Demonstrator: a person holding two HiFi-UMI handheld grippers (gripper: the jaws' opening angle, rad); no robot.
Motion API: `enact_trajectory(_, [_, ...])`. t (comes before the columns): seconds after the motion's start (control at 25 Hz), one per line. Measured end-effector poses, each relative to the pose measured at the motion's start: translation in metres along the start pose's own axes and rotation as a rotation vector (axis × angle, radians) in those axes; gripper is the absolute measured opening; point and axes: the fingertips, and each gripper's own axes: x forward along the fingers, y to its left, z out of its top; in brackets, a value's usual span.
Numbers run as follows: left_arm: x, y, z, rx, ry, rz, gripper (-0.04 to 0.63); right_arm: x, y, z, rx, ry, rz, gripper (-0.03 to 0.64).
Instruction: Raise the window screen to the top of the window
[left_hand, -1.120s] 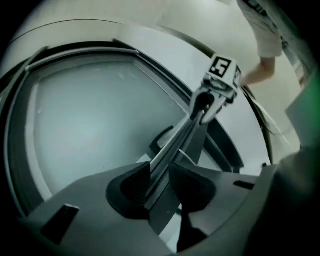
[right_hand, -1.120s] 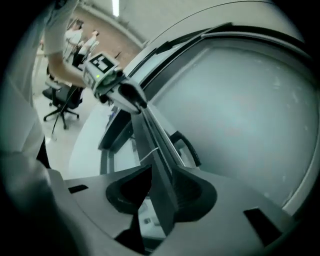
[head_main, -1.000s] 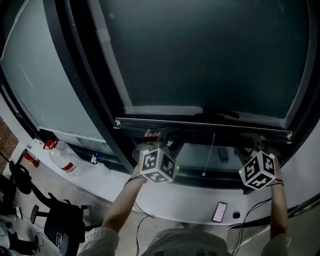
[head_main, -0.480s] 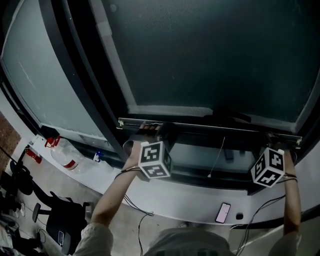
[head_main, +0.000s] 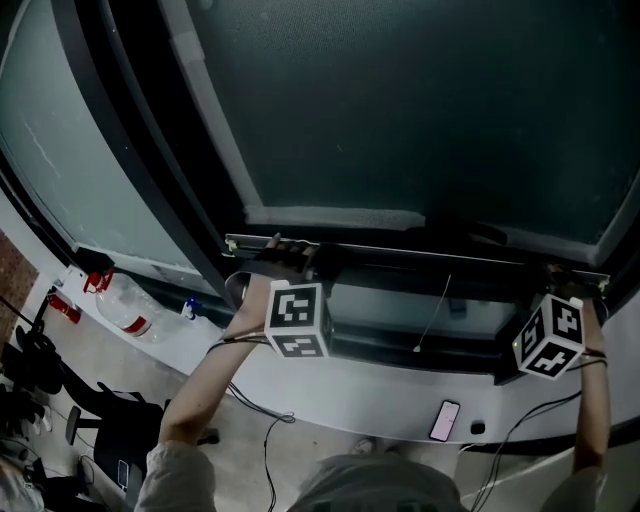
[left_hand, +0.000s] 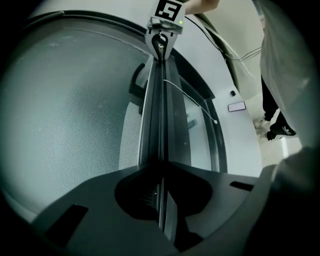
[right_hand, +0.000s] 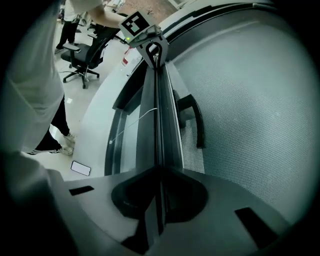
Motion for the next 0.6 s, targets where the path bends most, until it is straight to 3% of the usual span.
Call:
enact_trajectory(0.12, [-0.0006,0.0001,-0.0026,-0.015,-0.003,-0.019,0.037,0.0027,0.0011,-0.0003,-0.038,0.03,-0.011,0.028])
enact_trajectory(0.32, [0.0016,-0.0003,-0.0007,0.031,0.038,-0.032,0.025,0.0061,0.0011,-0.0015,-0.066,0.095,0.002,0.026])
enact_trajectory(0.6, [-0.0009,-0.0045,-0.0017,-0.01,-0.007,-0.226,0.021,0.0031,0.0016,0.0003,-0.064,0.161,0.187,0.023])
